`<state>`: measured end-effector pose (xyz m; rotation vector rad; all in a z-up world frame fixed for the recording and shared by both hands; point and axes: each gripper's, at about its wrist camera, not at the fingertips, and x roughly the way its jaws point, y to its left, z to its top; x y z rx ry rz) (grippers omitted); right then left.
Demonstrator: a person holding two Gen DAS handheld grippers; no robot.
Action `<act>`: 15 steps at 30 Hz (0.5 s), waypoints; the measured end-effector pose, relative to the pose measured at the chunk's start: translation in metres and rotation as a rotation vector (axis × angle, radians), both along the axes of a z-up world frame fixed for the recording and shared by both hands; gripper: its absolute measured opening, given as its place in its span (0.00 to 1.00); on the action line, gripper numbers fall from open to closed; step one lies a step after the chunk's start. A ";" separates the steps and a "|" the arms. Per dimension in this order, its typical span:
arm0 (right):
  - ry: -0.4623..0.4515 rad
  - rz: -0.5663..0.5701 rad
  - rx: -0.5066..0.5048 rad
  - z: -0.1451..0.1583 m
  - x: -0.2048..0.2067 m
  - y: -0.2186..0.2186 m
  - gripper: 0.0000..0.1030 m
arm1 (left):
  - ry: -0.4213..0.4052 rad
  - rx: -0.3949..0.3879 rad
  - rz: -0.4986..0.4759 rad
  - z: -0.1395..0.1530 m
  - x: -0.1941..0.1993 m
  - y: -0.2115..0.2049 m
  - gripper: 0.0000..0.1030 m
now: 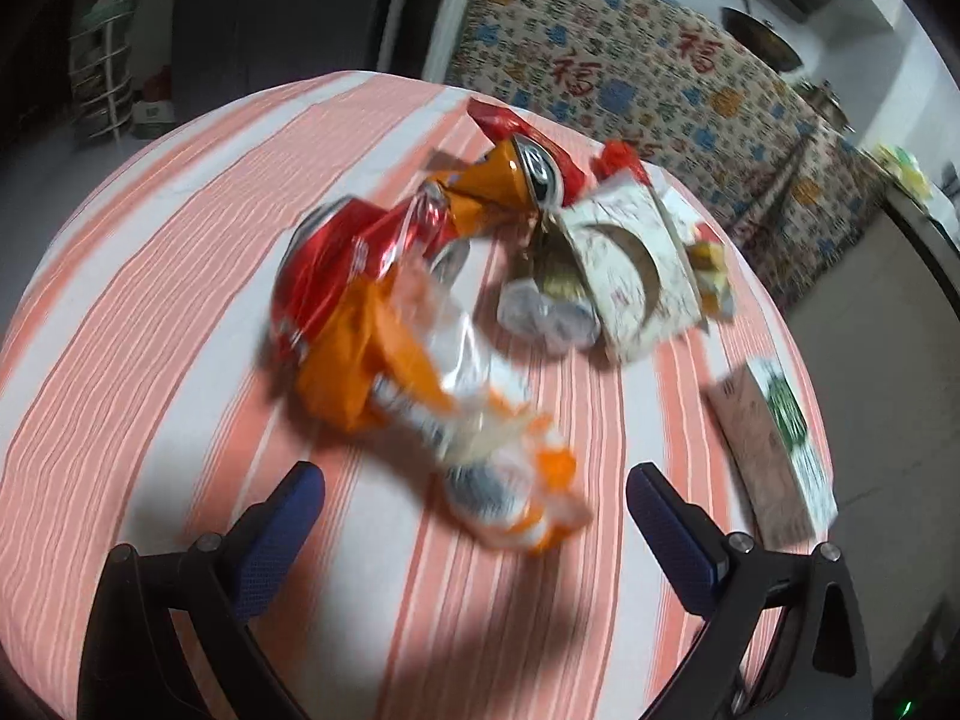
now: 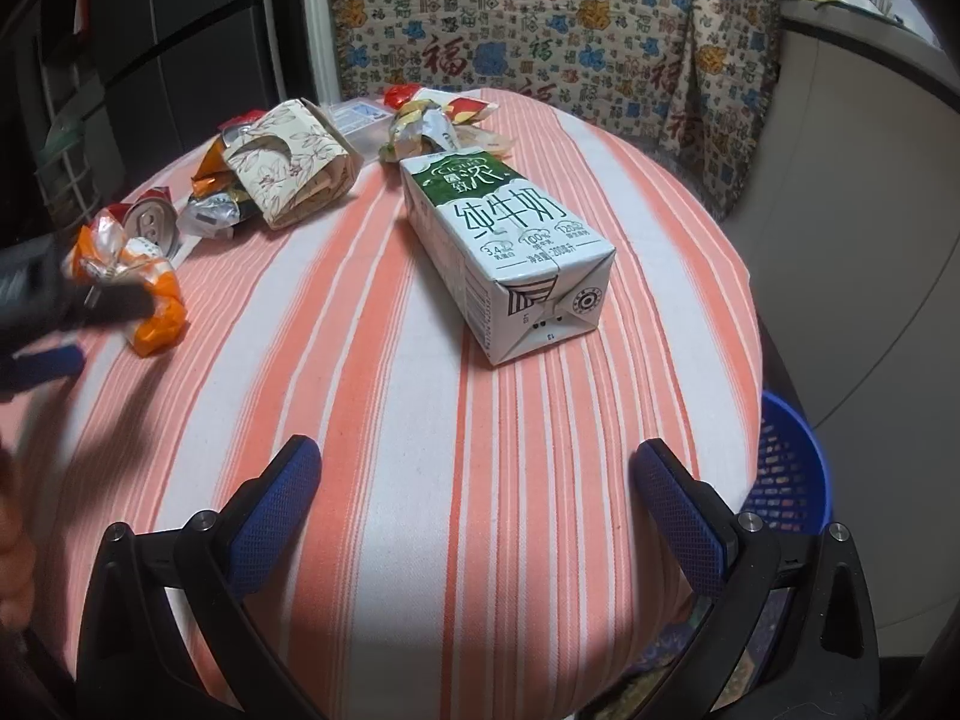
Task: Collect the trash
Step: 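Grasp the orange snack wrapper with the left tool while the right tool grasps the milk carton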
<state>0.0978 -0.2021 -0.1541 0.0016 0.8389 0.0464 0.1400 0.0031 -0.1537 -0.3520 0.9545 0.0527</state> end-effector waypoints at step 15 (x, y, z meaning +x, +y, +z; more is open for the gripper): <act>0.002 0.013 0.001 0.000 -0.003 -0.002 1.00 | 0.048 0.214 -0.158 -0.015 -0.047 0.062 0.99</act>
